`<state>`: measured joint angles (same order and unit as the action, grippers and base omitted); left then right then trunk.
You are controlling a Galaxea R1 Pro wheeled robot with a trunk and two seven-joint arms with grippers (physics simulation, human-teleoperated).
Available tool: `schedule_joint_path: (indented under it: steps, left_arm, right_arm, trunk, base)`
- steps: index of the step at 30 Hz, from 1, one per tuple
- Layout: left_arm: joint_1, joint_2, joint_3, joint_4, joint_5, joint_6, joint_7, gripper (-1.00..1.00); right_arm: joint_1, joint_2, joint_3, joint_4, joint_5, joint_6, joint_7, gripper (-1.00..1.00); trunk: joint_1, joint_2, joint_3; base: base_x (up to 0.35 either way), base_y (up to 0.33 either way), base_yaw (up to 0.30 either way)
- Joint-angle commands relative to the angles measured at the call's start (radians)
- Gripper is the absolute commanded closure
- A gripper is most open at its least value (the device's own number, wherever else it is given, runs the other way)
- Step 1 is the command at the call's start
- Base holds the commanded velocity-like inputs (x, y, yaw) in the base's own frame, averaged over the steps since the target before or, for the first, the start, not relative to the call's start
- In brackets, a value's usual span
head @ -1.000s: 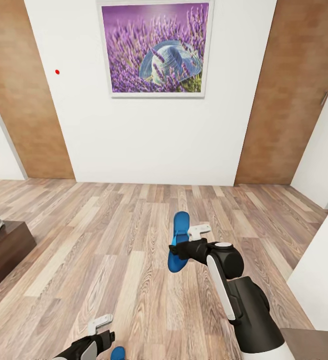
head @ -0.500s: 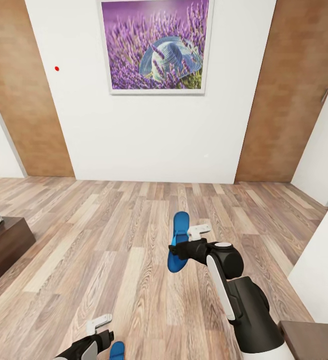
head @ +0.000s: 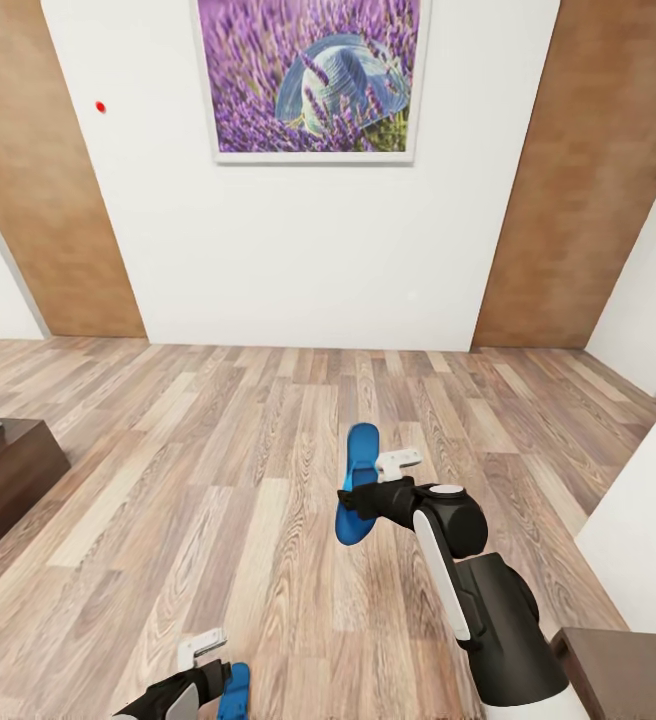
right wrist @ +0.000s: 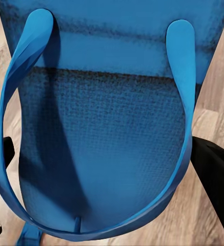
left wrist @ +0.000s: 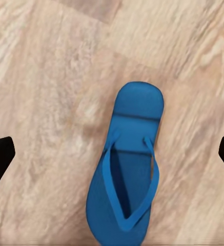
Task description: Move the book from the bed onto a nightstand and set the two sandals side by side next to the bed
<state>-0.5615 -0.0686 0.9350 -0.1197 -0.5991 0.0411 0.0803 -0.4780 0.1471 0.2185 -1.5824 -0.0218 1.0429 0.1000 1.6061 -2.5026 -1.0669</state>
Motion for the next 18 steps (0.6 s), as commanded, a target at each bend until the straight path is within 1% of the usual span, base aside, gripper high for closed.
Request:
schedule_joint_path:
  steps: [1,4,10,18]
  left_arm:
    - [0.0,-0.002,0.004,-0.002,-0.007,0.004,0.001,-1.0]
    - [0.0,-0.011,0.004,-0.001,-0.009,0.004,0.001,-1.0]
    - [-0.001,-0.017,0.004,0.0,-0.01,0.003,0.001,-1.0]
    - [-0.001,-0.019,0.004,0.0,-0.011,0.003,0.001,-1.0]
  right_arm:
    - [-0.001,0.0,-0.001,-0.001,-0.003,0.004,0.001,1.0]
    - [-0.001,0.0,-0.001,-0.001,-0.003,0.004,0.001,1.0]
    - [-0.001,0.0,-0.001,-0.001,-0.003,0.004,0.001,1.0]
    - [-0.001,0.0,0.0,-0.001,-0.003,0.004,0.001,1.0]
  trunk:
    - [0.0,-0.001,-0.005]
    - [0.002,-0.001,-0.016]
    - [0.004,-0.003,-0.04]
    - [0.004,-0.003,-0.04]
  base:
    - [0.0,0.0,0.0]
    - [0.0,0.0,0.0]
    - [0.0,0.0,0.0]
    - [0.0,0.0,0.0]
